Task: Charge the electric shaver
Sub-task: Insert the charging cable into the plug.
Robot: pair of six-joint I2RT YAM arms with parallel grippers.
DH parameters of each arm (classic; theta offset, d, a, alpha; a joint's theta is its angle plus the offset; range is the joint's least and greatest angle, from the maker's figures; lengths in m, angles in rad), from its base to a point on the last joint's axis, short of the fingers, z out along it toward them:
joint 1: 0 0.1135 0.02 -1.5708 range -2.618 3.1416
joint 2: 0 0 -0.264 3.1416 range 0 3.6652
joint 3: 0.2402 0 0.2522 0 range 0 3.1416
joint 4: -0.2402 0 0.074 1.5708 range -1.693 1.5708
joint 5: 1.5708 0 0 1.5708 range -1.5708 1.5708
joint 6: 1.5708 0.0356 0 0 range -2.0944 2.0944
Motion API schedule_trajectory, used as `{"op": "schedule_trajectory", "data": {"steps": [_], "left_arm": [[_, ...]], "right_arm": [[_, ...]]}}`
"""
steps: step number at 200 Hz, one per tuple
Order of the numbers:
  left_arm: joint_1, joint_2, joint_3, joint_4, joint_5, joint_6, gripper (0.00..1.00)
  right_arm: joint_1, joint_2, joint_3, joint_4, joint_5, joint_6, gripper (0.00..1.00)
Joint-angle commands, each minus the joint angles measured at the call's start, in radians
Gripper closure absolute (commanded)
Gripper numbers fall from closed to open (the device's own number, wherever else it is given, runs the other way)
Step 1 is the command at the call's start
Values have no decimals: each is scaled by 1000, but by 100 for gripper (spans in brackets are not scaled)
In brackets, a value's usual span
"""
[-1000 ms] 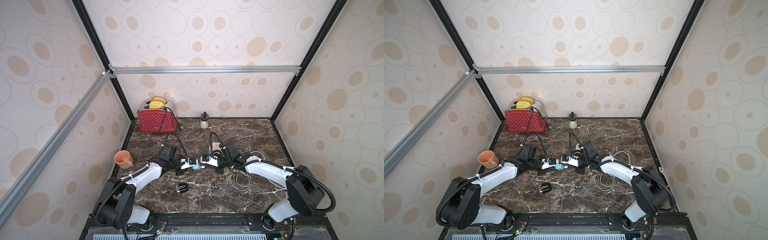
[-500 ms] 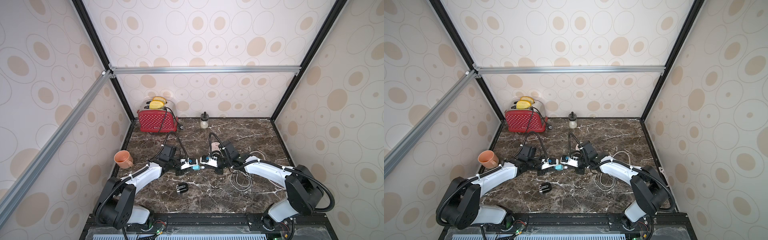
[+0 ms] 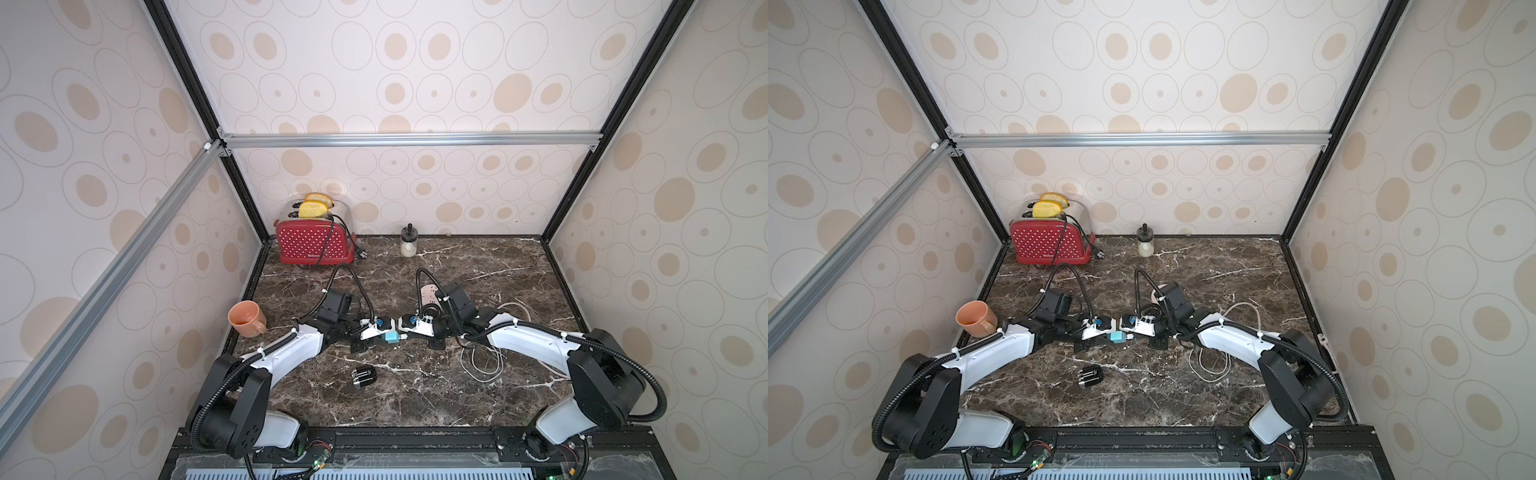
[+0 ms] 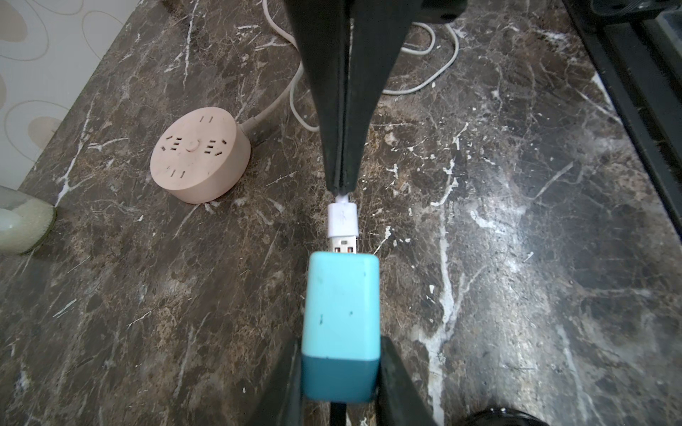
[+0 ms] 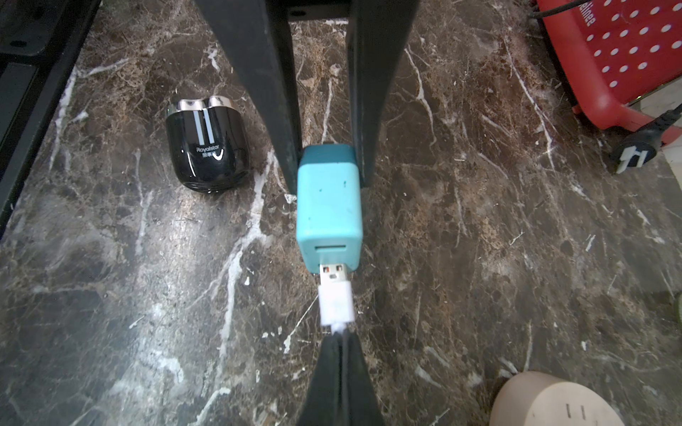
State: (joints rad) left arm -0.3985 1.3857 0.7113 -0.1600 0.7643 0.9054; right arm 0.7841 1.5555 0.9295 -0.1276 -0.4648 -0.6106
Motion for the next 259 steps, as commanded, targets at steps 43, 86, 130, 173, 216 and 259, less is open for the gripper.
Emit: {"op": "schedule_trajectory", "data": {"steps": [43,86,130,173,216,259], "left_arm": [[-11,-28,3,167,123,-86,100],[-10,-55,-6,164,128,-93,100],[-8,-67,-33,266,150,-179,100],[-8,-60,-12,217,139,-143,100],[-8,-62,-25,277,143,-187,100],[-8,-63,-21,271,131,-181,100]], "right_arm": [[17,25,16,115,-115,11,100],[-10,-31,-82,294,-138,70,100],[-30,-43,-115,375,-226,133,100],[-36,-47,-99,366,-201,149,100],[-47,-58,-89,344,-253,200,100],[-49,-34,-58,312,-271,209,100]]}}
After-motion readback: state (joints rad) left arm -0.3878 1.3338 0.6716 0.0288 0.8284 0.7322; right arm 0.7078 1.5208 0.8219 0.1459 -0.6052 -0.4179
